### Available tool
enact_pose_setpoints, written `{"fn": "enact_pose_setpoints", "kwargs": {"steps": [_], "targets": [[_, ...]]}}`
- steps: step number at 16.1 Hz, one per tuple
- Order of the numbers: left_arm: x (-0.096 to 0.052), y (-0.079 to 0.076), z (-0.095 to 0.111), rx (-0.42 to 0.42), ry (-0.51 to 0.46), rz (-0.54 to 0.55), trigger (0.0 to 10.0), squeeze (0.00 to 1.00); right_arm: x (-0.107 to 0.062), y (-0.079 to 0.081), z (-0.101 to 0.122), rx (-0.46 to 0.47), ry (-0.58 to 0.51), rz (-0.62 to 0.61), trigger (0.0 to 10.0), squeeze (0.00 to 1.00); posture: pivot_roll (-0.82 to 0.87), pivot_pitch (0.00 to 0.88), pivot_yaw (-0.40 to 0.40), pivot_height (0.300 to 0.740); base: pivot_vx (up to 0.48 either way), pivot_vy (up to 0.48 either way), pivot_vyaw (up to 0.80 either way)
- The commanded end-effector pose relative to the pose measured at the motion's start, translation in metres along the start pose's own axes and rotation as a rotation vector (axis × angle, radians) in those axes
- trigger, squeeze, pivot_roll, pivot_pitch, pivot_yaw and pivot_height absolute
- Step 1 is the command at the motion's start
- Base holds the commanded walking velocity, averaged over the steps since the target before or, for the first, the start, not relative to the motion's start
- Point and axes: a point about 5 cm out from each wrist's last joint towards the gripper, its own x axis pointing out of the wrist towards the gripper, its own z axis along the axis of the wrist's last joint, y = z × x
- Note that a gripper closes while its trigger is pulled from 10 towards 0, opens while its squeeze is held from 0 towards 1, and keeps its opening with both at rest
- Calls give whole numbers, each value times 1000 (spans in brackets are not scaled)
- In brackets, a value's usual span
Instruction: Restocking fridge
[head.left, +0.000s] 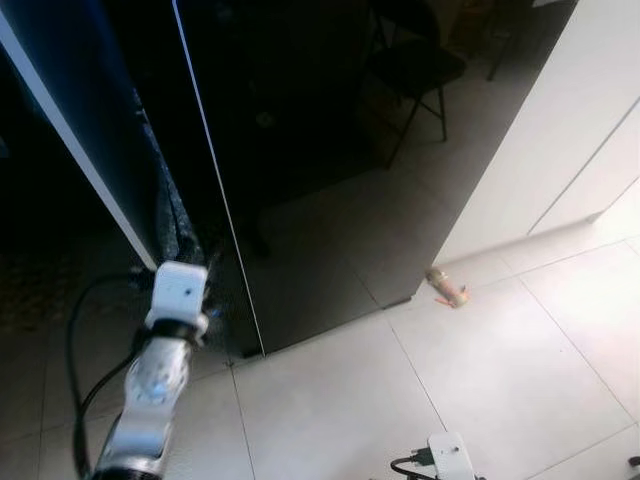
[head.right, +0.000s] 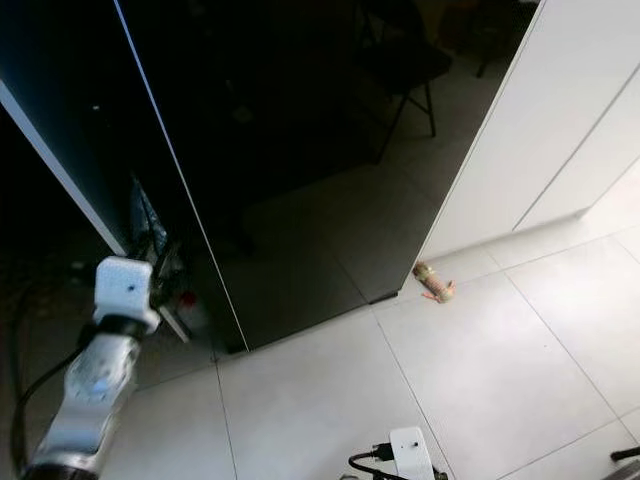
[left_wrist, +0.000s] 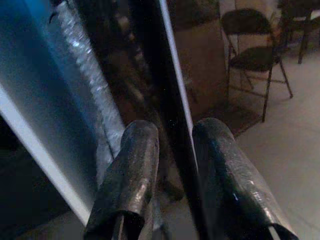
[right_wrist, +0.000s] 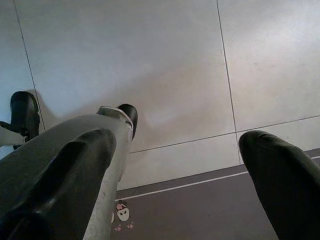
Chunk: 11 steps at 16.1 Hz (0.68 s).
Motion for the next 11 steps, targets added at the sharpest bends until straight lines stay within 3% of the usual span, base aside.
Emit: {"fn": "enact_pose_setpoints", "kwargs": {"steps": [1,4,11], "targets": [[-2,8,4,17,-9,13,10000,0,-2,-1,-9,-1,29,0,10000,0,-124,163,-43,740,0,0,0],[1,20,3,44,6,33,10000,0,-2,-2,-9,-5,28,1,10000,0,-128,159,-44,740,81,0,0],[5,8,7,15,-1,13,10000,0,-2,-1,-9,-7,30,2,10000,0,-127,151,-41,740,276,0,0]]}}
